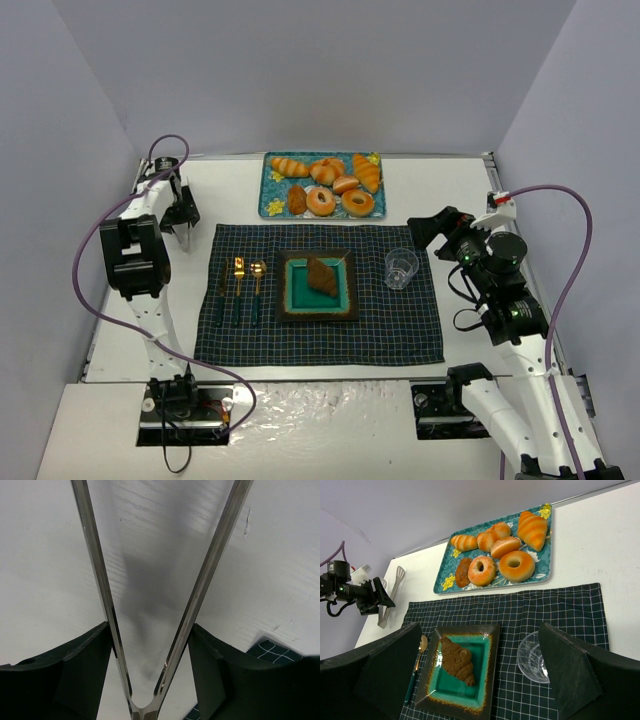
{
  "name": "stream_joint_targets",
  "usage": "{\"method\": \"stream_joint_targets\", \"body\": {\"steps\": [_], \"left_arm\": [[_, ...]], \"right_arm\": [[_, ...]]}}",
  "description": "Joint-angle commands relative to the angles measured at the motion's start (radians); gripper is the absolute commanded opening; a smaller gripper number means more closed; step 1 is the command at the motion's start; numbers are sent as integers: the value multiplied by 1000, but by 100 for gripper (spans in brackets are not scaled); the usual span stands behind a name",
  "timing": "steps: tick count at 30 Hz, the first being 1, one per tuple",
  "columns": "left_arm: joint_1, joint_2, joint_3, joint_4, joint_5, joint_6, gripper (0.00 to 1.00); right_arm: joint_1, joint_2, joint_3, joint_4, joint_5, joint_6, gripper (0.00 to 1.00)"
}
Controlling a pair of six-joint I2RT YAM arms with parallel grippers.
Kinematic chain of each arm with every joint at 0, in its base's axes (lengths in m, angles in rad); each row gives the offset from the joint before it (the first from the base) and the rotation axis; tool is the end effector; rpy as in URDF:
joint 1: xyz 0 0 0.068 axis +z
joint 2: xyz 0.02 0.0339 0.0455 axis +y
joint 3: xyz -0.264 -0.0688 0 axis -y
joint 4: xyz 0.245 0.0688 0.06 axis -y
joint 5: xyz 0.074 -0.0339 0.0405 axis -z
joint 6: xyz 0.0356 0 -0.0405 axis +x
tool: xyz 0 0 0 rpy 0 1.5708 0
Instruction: Place the bread
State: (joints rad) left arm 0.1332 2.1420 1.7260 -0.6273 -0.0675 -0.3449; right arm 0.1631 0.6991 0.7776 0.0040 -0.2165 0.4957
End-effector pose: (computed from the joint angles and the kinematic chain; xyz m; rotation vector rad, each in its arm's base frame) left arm 0.4618 0.0643 0.1968 -0.6412 2.5303 0.0132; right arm 0.1624 0.0345 0.3714 0.0746 1.5274 0.6897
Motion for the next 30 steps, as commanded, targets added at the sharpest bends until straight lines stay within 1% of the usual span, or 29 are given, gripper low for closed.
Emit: {"method": "stream_joint_targets", "body": {"steps": [1,9,16,19,30], "left_arm": [[9,-26,53,1,7,-8,56],[9,-24,47,-8,12,-13,61],[9,-25,38,-22,21,-25,62],[9,-31,30,-23,21,-26,66],[9,-50,29,-48,21,-34,71]], "right_arm": [[0,-6,13,100,-10,-7,100],[0,-25,12,98,-12,-3,100],[1,-36,10,93,-14,2,100],[0,-43,9,93,-14,8,100],[1,-55,11,85,-17,14,100]]}}
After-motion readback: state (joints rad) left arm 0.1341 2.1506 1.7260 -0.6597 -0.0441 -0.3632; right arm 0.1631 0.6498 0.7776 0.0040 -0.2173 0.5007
